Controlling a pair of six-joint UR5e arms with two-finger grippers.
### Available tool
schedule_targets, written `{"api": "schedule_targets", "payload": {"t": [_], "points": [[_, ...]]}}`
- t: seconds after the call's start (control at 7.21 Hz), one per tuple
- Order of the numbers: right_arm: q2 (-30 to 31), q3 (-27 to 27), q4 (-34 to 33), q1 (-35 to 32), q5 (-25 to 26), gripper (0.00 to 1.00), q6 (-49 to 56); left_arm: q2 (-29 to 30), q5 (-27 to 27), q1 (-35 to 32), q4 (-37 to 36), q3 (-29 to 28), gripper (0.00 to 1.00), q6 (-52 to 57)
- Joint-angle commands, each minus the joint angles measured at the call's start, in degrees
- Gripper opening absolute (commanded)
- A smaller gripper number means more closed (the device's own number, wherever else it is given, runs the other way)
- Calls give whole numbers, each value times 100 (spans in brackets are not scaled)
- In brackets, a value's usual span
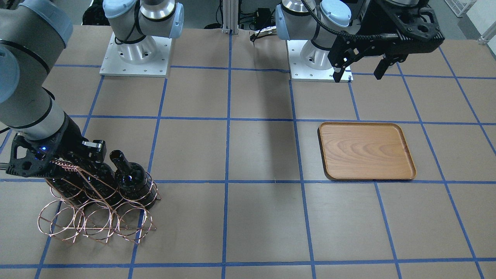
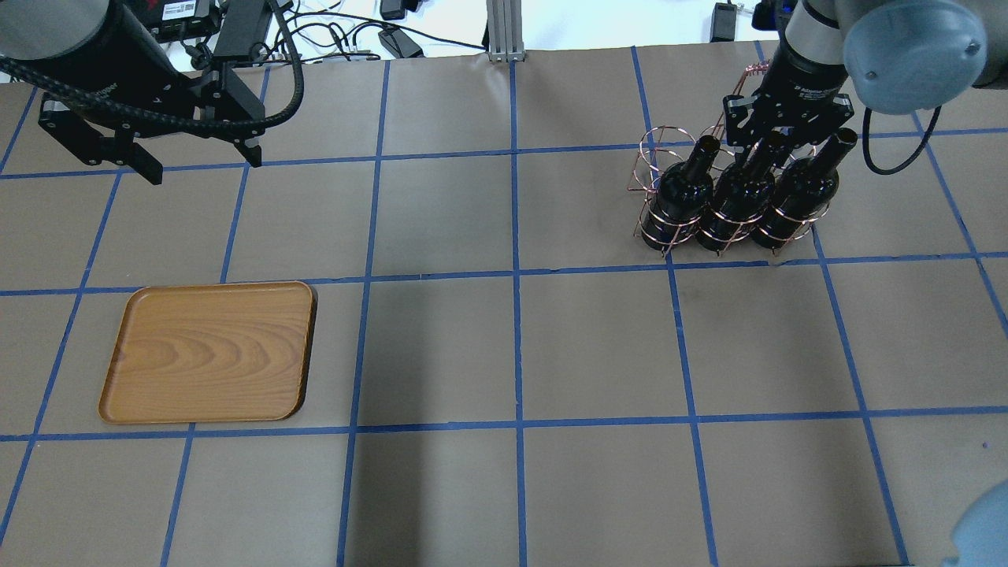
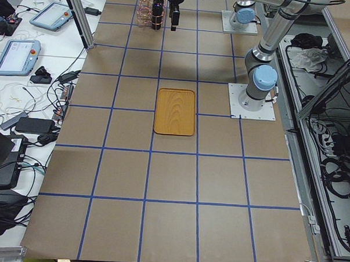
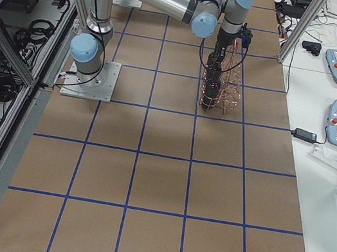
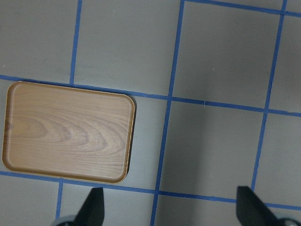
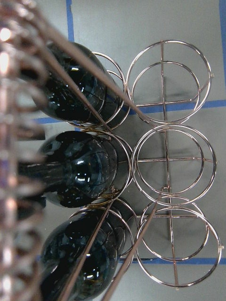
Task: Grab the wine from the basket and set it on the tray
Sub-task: 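Grasp the middle bottle's neck with the right gripper and lift it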
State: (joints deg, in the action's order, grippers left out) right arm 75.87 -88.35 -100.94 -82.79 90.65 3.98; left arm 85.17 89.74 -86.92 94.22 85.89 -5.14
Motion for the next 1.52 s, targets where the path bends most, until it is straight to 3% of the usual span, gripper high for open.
{"api": "schedule_targets", "payload": {"t": [0.0,0.14,0.28,0.69,1.11,1.39], "points": [[-2,37,222,0,58,10,76,0,0,0,0,-2,100,-5],[42,55,250,0,171,2,137,0,0,0,0,-2,100,-5],[129,159,320,0,137,2,138,0,0,0,0,-2,100,-5],[593,1431,1950,0,-47,2,94,0,0,0,0,-2,100,4],[1376,1426,2885,-349,24,1,-499,0,0,0,0,-2,100,4],[1256,1190,2617,-1444,-177,0,-2033,0,0,0,0,-2,100,4]]}}
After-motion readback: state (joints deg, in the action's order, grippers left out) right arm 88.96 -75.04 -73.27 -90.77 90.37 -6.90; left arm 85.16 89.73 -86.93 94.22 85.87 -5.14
